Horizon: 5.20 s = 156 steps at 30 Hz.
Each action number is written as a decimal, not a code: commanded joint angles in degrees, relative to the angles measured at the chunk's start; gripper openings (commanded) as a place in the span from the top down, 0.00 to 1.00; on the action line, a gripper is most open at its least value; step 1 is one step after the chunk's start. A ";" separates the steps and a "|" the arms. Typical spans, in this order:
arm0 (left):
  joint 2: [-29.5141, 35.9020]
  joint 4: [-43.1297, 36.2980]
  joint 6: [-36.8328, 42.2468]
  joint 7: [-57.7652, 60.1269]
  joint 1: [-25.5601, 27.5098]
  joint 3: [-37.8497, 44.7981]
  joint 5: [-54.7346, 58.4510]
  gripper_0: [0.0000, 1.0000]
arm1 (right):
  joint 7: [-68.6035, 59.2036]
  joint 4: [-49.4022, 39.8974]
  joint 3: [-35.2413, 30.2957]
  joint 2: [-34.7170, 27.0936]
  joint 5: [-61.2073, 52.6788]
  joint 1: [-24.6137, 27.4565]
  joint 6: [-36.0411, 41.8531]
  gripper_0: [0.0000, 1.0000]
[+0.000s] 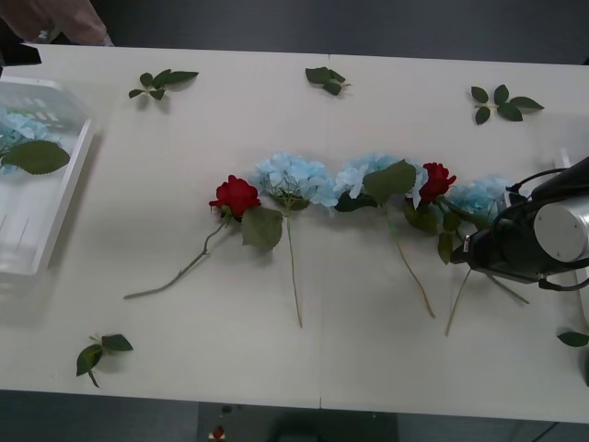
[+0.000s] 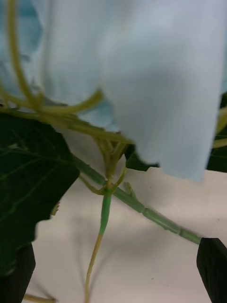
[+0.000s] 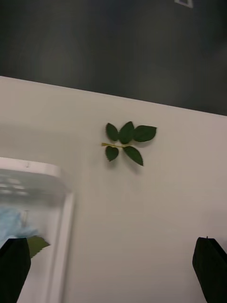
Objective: Put the red flowers into the right box and the blue flowers into the left box
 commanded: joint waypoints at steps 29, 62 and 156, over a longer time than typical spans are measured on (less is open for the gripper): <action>-23.16 -14.75 5.06 -1.37 1.05 -18.48 -27.68 0.00 | 0.71 0.95 3.61 -0.56 4.49 -0.01 -3.58 1.00; -22.72 -9.13 5.32 -1.81 -3.34 -32.71 -30.14 0.00 | 38.77 -22.69 -30.67 10.69 -22.76 -1.86 16.10 1.00; -37.14 -33.12 -13.84 52.07 -13.10 -19.62 -30.23 1.00 | 7.57 -23.31 -33.92 7.96 -27.95 -7.66 29.11 0.00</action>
